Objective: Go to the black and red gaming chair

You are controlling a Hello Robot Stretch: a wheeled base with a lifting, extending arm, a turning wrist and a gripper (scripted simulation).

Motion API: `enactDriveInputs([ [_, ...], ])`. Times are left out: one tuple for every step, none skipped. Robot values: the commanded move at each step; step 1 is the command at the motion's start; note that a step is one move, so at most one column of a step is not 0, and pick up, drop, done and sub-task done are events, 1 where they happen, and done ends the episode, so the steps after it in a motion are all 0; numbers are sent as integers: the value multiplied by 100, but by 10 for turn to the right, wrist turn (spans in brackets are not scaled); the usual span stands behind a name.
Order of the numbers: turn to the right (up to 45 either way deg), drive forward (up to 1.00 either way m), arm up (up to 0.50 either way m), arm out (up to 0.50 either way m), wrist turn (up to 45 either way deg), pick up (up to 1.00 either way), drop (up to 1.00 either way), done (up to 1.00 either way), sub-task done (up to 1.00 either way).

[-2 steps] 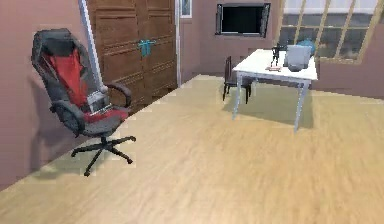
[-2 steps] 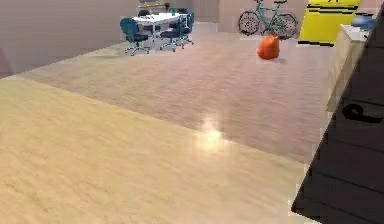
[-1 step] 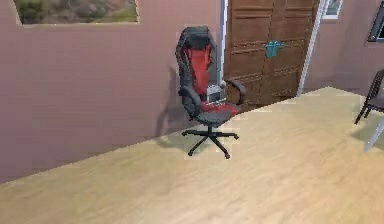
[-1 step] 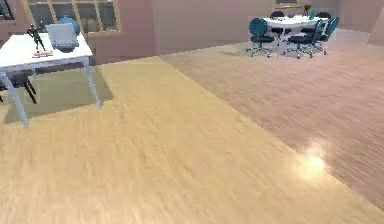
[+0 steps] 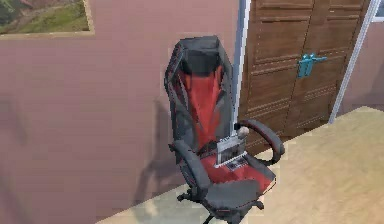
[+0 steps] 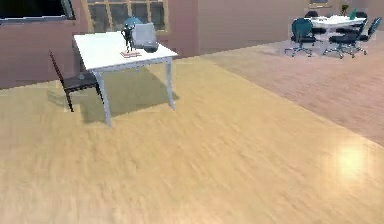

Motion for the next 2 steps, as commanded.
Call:
enactDriveInputs([
  [90, 0, 0, 0, 0, 0, 0, 0, 0],
  [0, 0, 0, 0, 0, 0, 0, 100, 0],
])
